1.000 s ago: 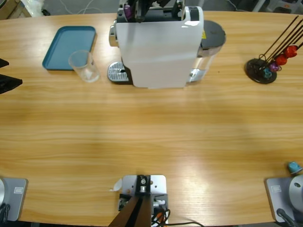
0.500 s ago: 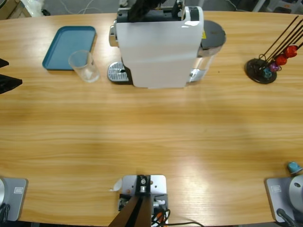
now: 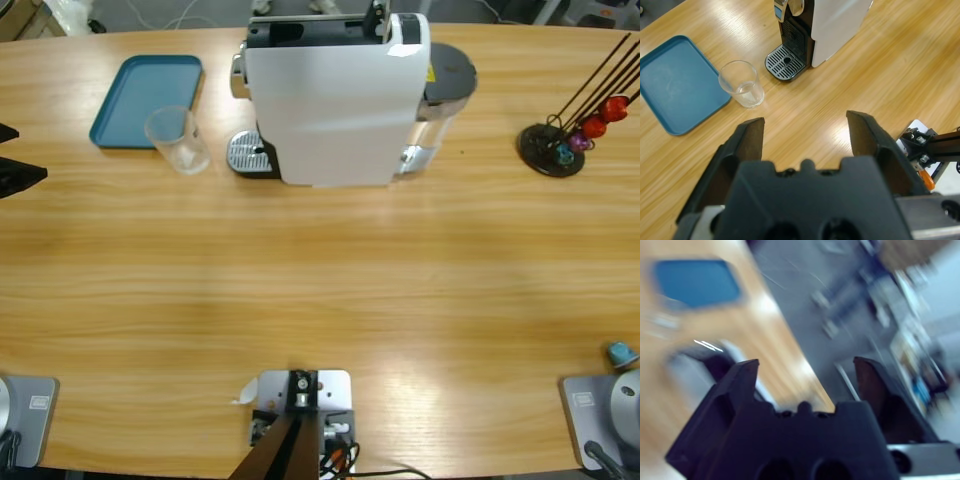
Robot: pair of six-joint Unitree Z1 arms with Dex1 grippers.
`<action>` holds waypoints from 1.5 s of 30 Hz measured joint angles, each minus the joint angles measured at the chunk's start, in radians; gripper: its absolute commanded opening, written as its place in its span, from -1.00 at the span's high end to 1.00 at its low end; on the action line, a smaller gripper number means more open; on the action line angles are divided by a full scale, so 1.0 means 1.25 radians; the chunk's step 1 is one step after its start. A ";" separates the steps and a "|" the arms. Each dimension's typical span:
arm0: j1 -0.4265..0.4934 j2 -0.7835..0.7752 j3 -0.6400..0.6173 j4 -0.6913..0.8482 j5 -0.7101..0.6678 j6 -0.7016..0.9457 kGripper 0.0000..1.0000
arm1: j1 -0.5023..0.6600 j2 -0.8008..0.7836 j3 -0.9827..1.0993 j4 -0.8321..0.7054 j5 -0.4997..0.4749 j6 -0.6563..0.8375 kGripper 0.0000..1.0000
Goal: Pour coffee
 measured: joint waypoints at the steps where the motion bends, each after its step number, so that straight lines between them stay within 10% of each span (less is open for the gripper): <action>1: 0.000 0.000 0.001 -0.001 0.000 0.000 -0.39 | 0.003 -0.009 0.002 0.046 -0.055 0.026 -0.77; 4: 0.000 0.000 0.002 -0.003 0.000 0.000 -0.39 | 0.020 -0.053 0.016 0.110 -0.111 0.073 0.58; 5: 0.000 0.000 0.003 -0.003 0.000 0.000 -0.39 | 0.025 -0.069 0.021 0.117 -0.117 0.089 0.70; 7: 0.000 0.000 0.003 -0.003 0.000 0.000 -0.39 | 0.029 -0.100 0.028 0.124 -0.119 0.129 -0.18; 8: 0.000 0.000 0.003 -0.004 0.000 0.000 -0.39 | 0.030 -0.116 0.029 0.124 -0.119 0.151 -0.15; 10: 0.000 0.000 0.003 -0.004 0.000 0.000 -0.39 | 0.031 -0.146 0.029 0.118 -0.111 0.193 0.94; 11: 0.000 0.000 0.003 -0.004 0.000 0.000 -0.39 | 0.031 -0.156 0.025 0.116 -0.108 0.214 1.00; 17: 0.000 0.000 0.004 -0.004 0.000 0.000 -0.39 | 0.031 -0.185 0.029 0.088 -0.072 0.320 1.00; 23: 0.000 0.000 0.007 -0.006 0.000 0.000 -0.39 | 0.032 -0.258 0.353 -0.275 0.001 0.326 1.00; 45: -0.009 0.000 0.009 -0.013 -0.006 0.000 -0.39 | 0.075 -0.061 0.455 -0.371 -0.256 0.328 1.00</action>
